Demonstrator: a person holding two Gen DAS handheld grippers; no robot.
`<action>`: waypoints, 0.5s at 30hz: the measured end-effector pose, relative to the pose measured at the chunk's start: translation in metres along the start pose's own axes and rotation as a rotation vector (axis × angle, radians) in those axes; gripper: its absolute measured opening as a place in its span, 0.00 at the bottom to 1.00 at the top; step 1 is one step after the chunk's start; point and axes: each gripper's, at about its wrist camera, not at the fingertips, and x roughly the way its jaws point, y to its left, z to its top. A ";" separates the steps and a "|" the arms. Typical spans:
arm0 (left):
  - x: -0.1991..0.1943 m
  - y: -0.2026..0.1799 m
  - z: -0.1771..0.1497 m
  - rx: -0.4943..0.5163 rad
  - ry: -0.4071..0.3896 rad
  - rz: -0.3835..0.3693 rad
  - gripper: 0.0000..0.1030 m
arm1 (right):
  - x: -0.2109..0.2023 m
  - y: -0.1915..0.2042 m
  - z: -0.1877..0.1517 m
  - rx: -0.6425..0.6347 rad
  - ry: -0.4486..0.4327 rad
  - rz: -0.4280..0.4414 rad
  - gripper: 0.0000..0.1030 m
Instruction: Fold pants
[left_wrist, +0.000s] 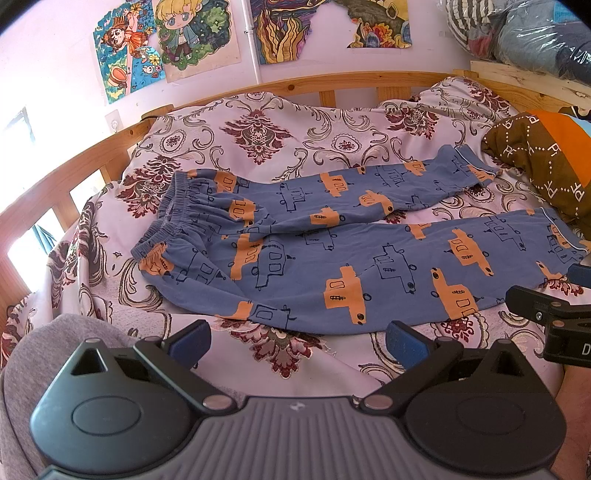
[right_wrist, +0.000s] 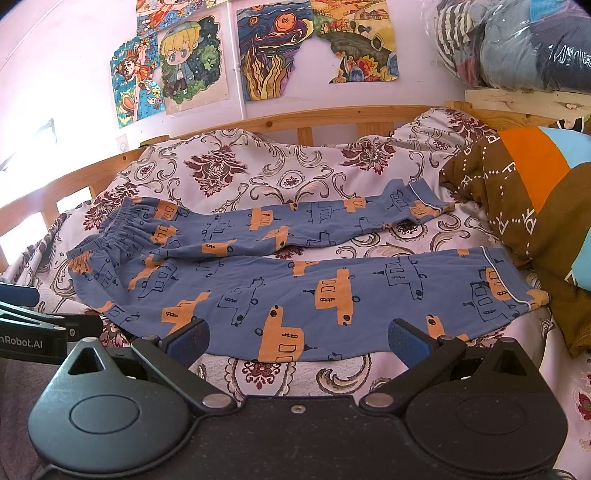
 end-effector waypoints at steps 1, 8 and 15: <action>0.000 0.000 0.000 0.000 0.000 0.000 1.00 | 0.000 0.000 0.000 0.000 0.000 0.000 1.00; 0.000 0.000 0.000 0.000 0.000 0.000 1.00 | 0.000 0.000 0.000 0.000 0.001 0.000 1.00; 0.002 0.000 0.002 -0.002 0.017 0.004 1.00 | -0.001 0.000 0.000 0.005 0.008 0.001 0.99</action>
